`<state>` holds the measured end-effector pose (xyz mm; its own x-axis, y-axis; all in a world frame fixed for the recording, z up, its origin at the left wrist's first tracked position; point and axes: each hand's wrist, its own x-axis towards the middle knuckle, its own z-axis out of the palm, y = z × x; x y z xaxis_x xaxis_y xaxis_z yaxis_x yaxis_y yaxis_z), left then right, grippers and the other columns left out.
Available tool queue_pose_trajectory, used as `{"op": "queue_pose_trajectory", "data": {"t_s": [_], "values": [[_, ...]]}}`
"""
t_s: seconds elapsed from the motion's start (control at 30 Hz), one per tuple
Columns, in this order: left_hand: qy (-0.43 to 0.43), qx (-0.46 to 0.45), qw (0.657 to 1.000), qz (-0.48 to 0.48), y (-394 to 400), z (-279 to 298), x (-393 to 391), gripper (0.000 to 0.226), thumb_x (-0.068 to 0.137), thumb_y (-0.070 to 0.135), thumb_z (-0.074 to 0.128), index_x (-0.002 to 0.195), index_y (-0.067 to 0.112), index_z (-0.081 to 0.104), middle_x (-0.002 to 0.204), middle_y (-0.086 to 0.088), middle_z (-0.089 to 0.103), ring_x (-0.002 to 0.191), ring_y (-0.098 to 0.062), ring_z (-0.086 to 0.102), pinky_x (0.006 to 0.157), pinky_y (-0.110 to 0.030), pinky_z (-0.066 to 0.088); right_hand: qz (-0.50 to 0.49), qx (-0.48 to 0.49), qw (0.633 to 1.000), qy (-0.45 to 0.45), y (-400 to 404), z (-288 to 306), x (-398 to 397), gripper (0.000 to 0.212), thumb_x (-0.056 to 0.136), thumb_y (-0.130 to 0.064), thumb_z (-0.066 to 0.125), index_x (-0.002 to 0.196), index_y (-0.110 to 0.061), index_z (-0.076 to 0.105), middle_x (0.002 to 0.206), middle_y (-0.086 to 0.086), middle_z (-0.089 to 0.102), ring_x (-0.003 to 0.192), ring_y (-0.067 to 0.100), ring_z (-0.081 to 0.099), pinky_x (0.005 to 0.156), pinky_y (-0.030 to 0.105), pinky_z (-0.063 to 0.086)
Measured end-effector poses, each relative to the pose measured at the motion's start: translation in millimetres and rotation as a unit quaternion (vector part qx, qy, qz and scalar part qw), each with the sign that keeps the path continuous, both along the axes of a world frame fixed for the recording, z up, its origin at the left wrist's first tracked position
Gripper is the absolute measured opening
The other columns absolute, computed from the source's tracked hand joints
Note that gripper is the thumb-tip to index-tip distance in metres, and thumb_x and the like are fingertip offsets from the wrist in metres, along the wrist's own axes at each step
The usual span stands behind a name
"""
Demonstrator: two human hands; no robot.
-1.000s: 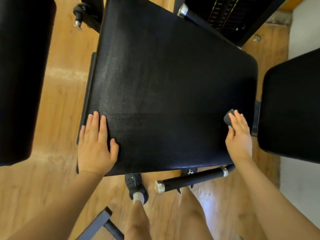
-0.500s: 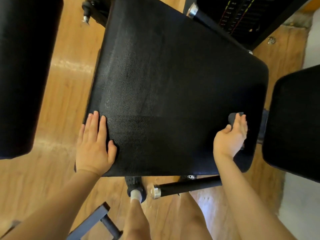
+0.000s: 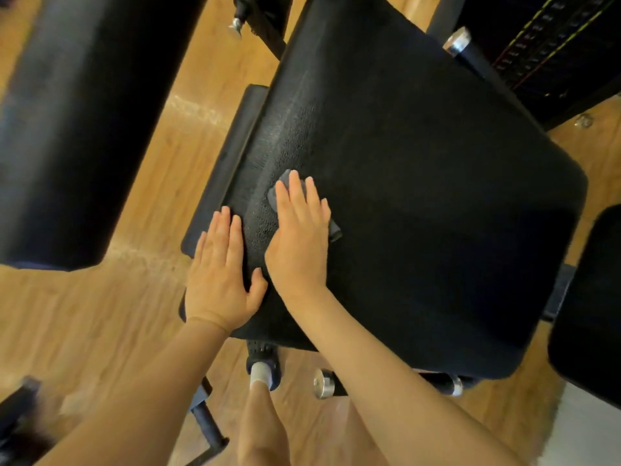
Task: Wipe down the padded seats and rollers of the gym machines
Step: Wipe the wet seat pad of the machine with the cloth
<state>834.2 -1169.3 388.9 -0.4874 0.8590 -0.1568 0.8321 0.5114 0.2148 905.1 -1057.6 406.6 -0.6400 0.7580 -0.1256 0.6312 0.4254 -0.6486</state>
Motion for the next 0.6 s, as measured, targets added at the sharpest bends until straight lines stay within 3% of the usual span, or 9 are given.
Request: {"op": "queue_pose_trajectory", "data": {"t_s": [0.13,0.27,0.37,0.6], "values": [[-0.005,-0.011,1.000,-0.006,0.2,-1.5,-1.5,0.074,0.087,0.042,0.036,0.143,-0.006,0.025,0.151,-0.025,0.022,0.142,-0.033,0.017,0.110,-0.056,0.026,0.095,0.030,0.995,0.028,3.1,2.3,-21.7,0.055,0.084,-0.016,0.025,0.134,-0.006,0.047,0.147,0.009,0.038,0.139,0.027,0.024,0.113,0.041,0.012],[-0.012,-0.013,1.000,0.000,0.9,-1.3,-2.1,0.076,0.084,0.040,0.038,0.144,-0.006,0.027,0.151,-0.025,0.023,0.142,-0.032,0.015,0.113,-0.052,0.023,0.200,0.085,0.976,0.030,13.9,-4.8,-35.3,0.043,0.086,-0.019,0.036,0.115,-0.006,0.064,0.129,0.007,0.057,0.129,0.026,0.042,0.107,0.041,0.025],[-0.001,-0.013,1.000,-0.005,0.4,0.5,-1.6,0.075,0.083,0.037,0.038,0.143,-0.006,0.026,0.150,-0.025,0.023,0.141,-0.031,0.016,0.114,-0.048,0.019,0.234,0.099,0.966,0.038,20.5,-9.0,-13.9,0.047,0.085,-0.016,0.031,0.121,-0.006,0.060,0.133,0.009,0.054,0.129,0.027,0.042,0.106,0.041,0.027],[0.009,-0.003,1.000,-0.008,2.0,1.6,-1.9,0.075,0.080,0.036,0.039,0.142,-0.006,0.027,0.149,-0.026,0.026,0.140,-0.032,0.016,0.113,-0.041,0.010,0.117,0.082,0.990,0.018,23.9,-21.5,63.8,0.048,0.084,-0.007,0.033,0.128,-0.009,0.051,0.138,0.009,0.048,0.133,0.026,0.032,0.108,0.040,0.023]]}}
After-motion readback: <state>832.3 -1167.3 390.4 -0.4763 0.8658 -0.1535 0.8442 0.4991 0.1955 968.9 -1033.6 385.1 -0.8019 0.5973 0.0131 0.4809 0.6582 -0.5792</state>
